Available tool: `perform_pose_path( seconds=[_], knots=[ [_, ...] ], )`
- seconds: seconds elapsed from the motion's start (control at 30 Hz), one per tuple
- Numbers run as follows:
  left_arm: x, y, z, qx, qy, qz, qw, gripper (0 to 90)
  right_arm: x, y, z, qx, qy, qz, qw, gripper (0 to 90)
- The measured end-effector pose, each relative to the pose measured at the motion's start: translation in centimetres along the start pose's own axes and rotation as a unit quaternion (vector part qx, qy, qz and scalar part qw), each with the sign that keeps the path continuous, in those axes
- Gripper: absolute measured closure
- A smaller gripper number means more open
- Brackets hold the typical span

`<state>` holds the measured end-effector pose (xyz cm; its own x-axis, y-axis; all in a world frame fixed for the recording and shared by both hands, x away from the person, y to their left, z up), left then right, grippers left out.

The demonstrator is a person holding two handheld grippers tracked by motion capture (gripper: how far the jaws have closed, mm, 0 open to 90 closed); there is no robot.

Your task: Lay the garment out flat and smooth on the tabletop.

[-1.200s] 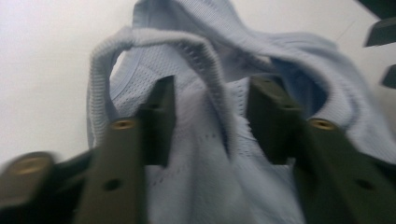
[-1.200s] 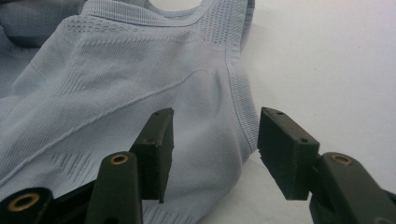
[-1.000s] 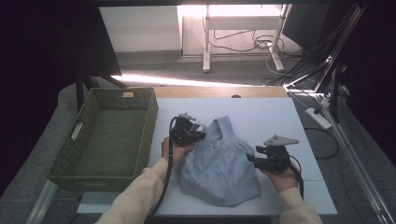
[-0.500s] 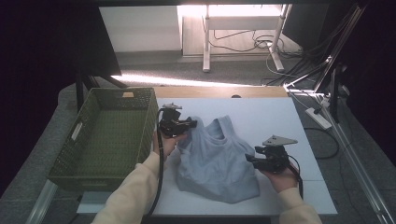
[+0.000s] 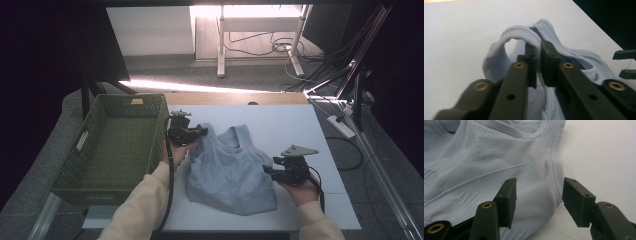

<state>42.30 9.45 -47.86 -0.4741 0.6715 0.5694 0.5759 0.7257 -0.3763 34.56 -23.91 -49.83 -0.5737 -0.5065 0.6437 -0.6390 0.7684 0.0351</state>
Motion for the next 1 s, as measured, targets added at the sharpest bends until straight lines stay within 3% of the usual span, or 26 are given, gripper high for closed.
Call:
perform_pose_path(
  seconds=[0.1, 0.3, 0.4, 0.6, 1.0],
  knots=[
    [0.1, -0.1, 0.1, -0.002, -0.003, -0.004, 1.0, 76.1, 0.0, 0.0, 0.0, -0.001, 0.0, 0.0, 1.0, 45.6],
    [0.7, -0.8, 0.5, -0.008, -0.014, -0.018, 0.9997, 52.1, 0.0, 0.0, 0.0, 0.0, -0.001, 0.001, 1.0, 45.6],
    [1.4, -1.4, 0.7, -0.014, -0.024, -0.021, 0.9994, 44.4, 0.0, 0.0, 0.0, -0.001, -0.001, 0.001, 1.0, 45.5],
    [3.0, -2.4, 1.3, -0.014, -0.041, -0.006, 0.9991, 42.0, 0.0, 0.0, 0.0, 0.0, -0.002, 0.001, 1.0, 45.5],
    [4.7, -4.6, 1.8, -0.052, -0.028, 0.022, 0.998, 40.8, 0.0, 0.1, -0.1, 0.002, -0.003, 0.0, 1.0, 45.5]
  ],
)
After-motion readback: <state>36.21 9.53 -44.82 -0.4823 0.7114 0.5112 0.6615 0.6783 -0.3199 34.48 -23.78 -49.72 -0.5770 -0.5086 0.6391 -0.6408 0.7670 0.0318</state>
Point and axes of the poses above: each handheld gripper's, and its own axes: x roughly backward along the jaws, z roughly out of its underside, y roughly to its left, the point moved 3 cm from there along -x, roughly forward along the jaws
